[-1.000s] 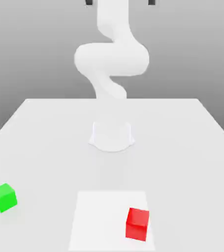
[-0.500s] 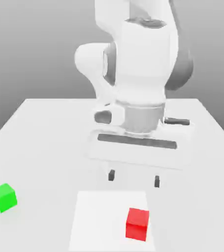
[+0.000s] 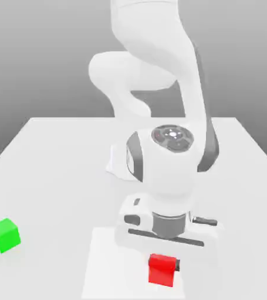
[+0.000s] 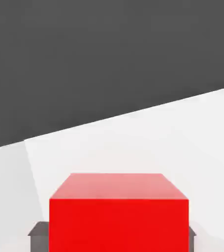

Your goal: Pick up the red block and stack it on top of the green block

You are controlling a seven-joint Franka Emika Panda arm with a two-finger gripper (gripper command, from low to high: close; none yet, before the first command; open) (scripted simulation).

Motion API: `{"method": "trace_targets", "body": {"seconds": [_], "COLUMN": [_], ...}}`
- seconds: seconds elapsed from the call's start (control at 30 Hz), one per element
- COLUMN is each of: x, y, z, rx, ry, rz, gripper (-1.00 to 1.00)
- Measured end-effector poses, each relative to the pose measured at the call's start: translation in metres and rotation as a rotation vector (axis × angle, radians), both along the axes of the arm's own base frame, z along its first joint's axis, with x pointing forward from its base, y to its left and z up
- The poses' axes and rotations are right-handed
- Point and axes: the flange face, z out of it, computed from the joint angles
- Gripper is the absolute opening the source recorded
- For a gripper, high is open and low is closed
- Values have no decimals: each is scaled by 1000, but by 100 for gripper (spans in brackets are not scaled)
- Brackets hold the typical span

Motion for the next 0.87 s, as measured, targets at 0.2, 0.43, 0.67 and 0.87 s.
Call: {"method": "trace_targets", "body": {"seconds": [0.2, 0.43, 0.67, 0.87], "x": [2, -16, -104, -107], "y": [-17, -195, -367, -370], "z": [59, 77, 69, 36], "rx": [-3, -11, 0, 0], "ry": [1, 6, 1, 2], "rz": [-29, -339, -677, -681], "gripper": [-100, -100, -100, 100]}}
